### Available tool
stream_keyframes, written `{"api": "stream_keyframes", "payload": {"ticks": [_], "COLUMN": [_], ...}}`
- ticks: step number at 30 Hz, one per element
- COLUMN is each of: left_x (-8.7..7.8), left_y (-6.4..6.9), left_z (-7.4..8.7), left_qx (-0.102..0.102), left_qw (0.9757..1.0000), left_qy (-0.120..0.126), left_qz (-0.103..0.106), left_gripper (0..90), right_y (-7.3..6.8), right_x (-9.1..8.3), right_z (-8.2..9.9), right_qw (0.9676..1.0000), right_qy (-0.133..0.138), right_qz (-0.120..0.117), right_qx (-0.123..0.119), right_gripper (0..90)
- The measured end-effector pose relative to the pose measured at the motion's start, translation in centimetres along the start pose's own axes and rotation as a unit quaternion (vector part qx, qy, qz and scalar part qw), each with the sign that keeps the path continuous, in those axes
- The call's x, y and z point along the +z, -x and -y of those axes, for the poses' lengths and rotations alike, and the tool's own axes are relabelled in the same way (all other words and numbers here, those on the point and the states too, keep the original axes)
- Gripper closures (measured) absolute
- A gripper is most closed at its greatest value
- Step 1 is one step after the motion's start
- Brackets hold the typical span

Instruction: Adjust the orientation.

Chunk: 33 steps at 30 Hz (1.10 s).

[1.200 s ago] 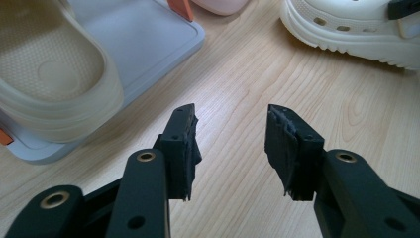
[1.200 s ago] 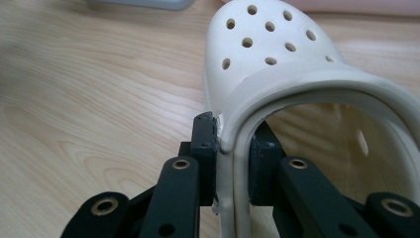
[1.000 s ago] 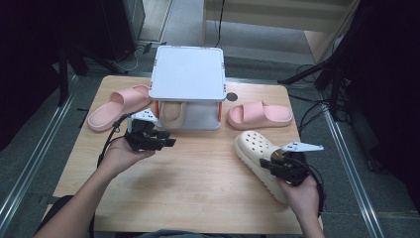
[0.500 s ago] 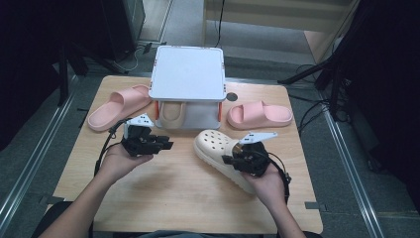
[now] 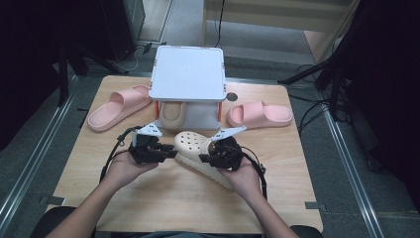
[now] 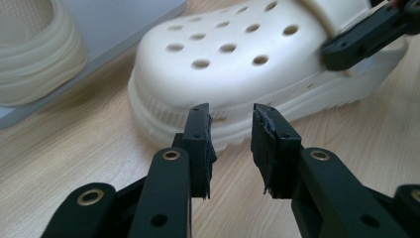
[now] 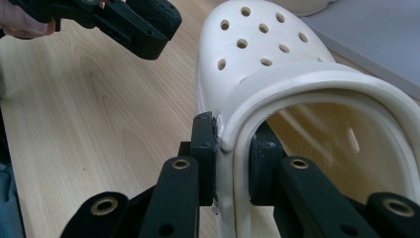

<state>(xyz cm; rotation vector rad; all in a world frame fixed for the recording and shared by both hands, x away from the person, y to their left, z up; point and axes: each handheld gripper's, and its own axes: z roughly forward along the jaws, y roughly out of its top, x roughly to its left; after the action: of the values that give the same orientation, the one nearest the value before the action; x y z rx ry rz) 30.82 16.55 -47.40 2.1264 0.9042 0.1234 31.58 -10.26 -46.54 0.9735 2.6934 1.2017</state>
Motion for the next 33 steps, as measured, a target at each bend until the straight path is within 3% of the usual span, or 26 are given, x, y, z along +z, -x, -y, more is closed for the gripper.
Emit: {"api": "stream_keyframes", "payload": {"ticks": [5, 12, 14, 19, 22, 24, 27, 29, 30, 33], "left_x": [0.1, 0.6, 0.7, 0.6, 0.6, 0.6, 0.8, 0.9, 1.0, 1.2], "left_y": [-0.1, -0.1, 0.0, -0.1, 0.0, 0.0, 0.1, 0.1, 0.1, 0.1], "left_z": [0.5, 0.7, 0.7, 0.8, 0.9, 0.9, 1.1, 1.3, 1.4, 1.7], "left_qx": [-0.002, -0.004, -0.004, -0.007, -0.014, -0.015, -0.013, -0.013, -0.017, -0.021], "left_qw": [1.0000, 1.0000, 0.9999, 0.9999, 0.9999, 0.9998, 0.9997, 0.9996, 0.9994, 0.9993], "left_qy": [0.002, -0.005, -0.006, -0.002, 0.000, 0.000, 0.000, 0.001, 0.000, -0.001], "left_qz": [-0.005, -0.007, -0.008, -0.010, -0.010, -0.013, -0.021, -0.026, -0.028, -0.031], "left_gripper": [68.3, 68.2, 67.8, 69.4, 72.9, 77.9, 78.8, 79.6, 79.6, 79.7], "right_y": [-0.5, -0.6, -0.5, -0.3, 0.3, 1.3, 2.2, 3.8, 3.8, 5.7], "right_x": [1.5, 2.1, 1.9, 0.0, -1.9, -3.5, -3.9, -4.0, -4.0, -3.2], "right_z": [0.1, 0.6, 0.5, 0.4, 0.7, 0.9, 1.1, 1.3, 1.3, 1.3], "right_qw": [0.9999, 0.9996, 0.9995, 0.9993, 0.9988, 0.9986, 0.9986, 0.9987, 0.9987, 0.9981], "right_qy": [-0.006, -0.006, 0.004, 0.004, 0.028, 0.048, 0.052, 0.049, 0.049, 0.054], "right_qz": [-0.006, -0.014, -0.022, -0.030, -0.039, -0.022, -0.010, 0.010, 0.010, 0.013], "right_qx": [-0.015, -0.024, -0.023, -0.020, -0.010, -0.002, 0.002, 0.006, 0.006, 0.028], "right_gripper": [78.1, 76.5, 67.5, 69.3, 72.4, 84.2, 88.0, 90.0, 90.0, 90.0]}}
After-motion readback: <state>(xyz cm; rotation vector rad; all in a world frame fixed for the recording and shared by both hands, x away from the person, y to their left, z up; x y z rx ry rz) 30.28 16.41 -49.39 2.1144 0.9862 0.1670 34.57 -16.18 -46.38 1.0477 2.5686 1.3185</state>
